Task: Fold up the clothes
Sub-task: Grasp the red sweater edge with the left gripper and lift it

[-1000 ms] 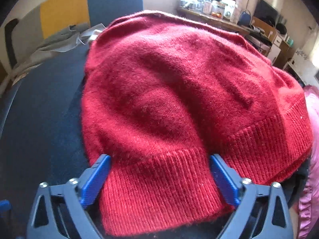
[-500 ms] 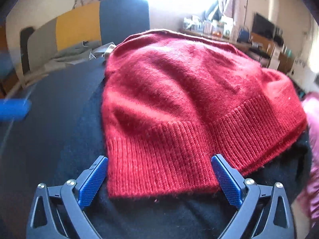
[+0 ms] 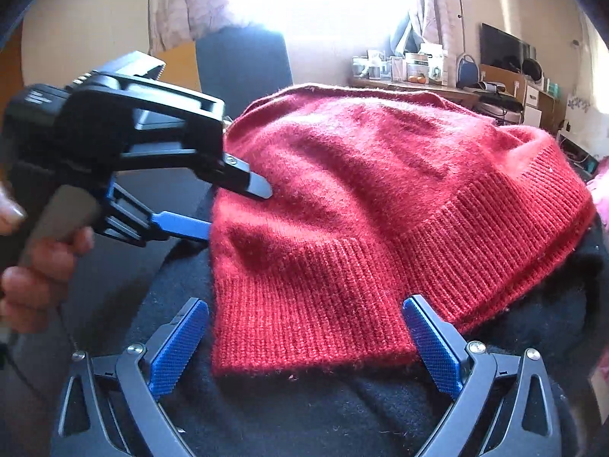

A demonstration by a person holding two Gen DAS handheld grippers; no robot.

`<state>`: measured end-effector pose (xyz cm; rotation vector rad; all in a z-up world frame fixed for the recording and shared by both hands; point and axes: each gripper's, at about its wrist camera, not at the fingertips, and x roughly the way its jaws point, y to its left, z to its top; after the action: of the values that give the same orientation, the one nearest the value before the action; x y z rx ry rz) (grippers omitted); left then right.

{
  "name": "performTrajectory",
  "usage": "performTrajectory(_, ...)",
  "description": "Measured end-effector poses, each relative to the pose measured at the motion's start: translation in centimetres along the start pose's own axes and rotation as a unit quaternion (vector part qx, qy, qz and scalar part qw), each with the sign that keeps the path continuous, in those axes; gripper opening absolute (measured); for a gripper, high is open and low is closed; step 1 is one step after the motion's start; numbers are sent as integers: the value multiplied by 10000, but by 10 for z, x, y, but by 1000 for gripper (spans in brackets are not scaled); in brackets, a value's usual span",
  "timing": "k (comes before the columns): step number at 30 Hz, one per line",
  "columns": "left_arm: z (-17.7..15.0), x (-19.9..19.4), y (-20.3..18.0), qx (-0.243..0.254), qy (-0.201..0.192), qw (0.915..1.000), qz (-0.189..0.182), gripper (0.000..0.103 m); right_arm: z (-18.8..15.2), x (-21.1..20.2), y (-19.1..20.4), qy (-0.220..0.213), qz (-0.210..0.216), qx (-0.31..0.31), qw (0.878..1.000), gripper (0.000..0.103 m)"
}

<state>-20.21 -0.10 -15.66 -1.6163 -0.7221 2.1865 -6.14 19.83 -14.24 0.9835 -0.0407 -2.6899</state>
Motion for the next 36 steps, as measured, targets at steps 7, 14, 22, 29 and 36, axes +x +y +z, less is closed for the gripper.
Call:
performTrajectory(7, -10, -8, -10, 378, -241, 9989, 139, 7, -9, -26, -23, -64, 188, 223, 9996, 103)
performTrajectory(14, -17, -70, -7, 515, -955, 9932, -418, 7, 24, -56, -55, -620, 94, 1161, 9913, 103)
performTrajectory(22, -29, -100, -11, 627, -1033, 9901, -713, 6, 35, -32, -39, 506, -221, 1004, 9934, 101)
performTrajectory(29, -42, -120, 9, 696, -1021, 9901, -667, 6, -1, -76, -29, 559, 961, 1640, 9802, 98)
performTrajectory(36, -52, -116, 12, 771, -925, 9899, -744, 6, -51, -147, -104, 213, 1682, 3818, 9086, 103)
